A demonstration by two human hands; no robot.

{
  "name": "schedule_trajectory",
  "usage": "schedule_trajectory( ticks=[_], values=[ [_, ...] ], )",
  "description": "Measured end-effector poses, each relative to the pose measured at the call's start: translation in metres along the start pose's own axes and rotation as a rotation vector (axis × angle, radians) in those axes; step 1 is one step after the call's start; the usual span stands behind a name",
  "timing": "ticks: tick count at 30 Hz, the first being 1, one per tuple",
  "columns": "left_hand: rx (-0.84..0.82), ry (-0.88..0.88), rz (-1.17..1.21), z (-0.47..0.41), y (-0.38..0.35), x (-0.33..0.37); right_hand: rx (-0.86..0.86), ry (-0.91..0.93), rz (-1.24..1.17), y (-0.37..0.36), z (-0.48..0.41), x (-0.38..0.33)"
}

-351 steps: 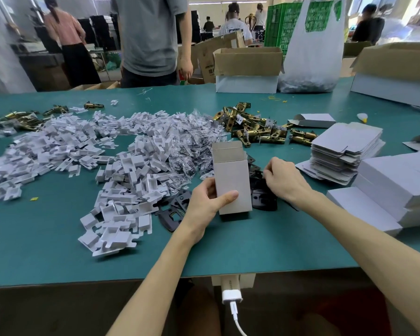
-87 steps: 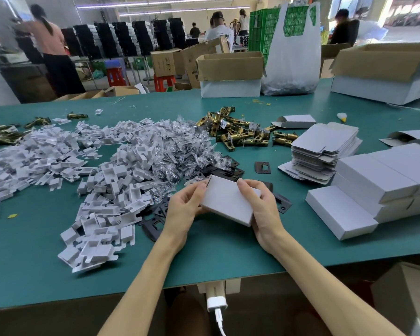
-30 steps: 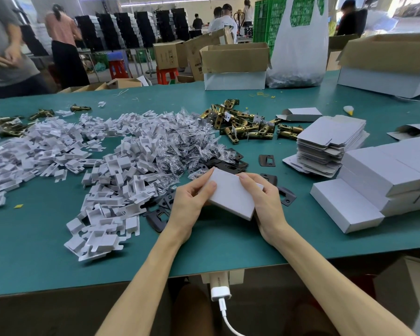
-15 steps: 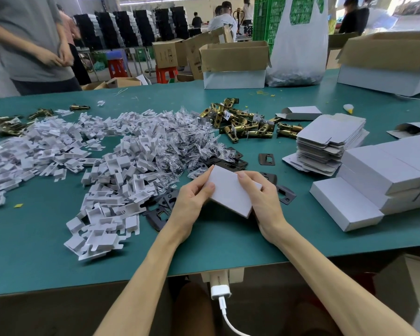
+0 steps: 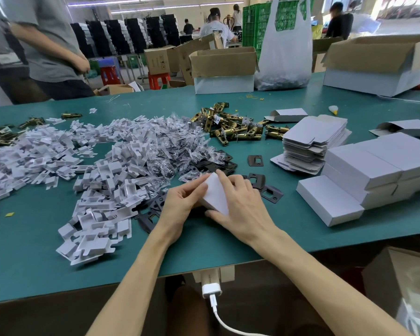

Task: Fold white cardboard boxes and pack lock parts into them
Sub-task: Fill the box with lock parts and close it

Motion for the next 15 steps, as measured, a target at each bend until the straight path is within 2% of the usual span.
schedule_trajectory(
  ticks=[5,7,11,15],
  values=[
    [-0.016,0.004,-0.01,0.002,-0.004,0.002,-0.055,-0.035,0.012,0.013,0.003,0.001],
    [-0.006,-0.001,-0.01,0.001,-0.004,0.002,-0.017,-0.085,0.019,0.033,0.002,0.015],
    [-0.025,-0.016,-0.085,0.001,-0.006,0.002,0.027,-0.267,0.16,0.073,-0.001,0.074],
    [-0.026,-0.008,-0.12,0.001,-0.007,0.001,-0.08,-0.448,0.359,0.086,0.01,0.139]
  ],
)
Point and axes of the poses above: each hand's wrist, its own z-axis away from the middle knuckle, its own y-axis out of the back of the hand, x = y × z, the point moved 10 cm from there along -z, towards the middle knuckle, and after that the axes turned 7 degrees about z, right-handed, at the moved point
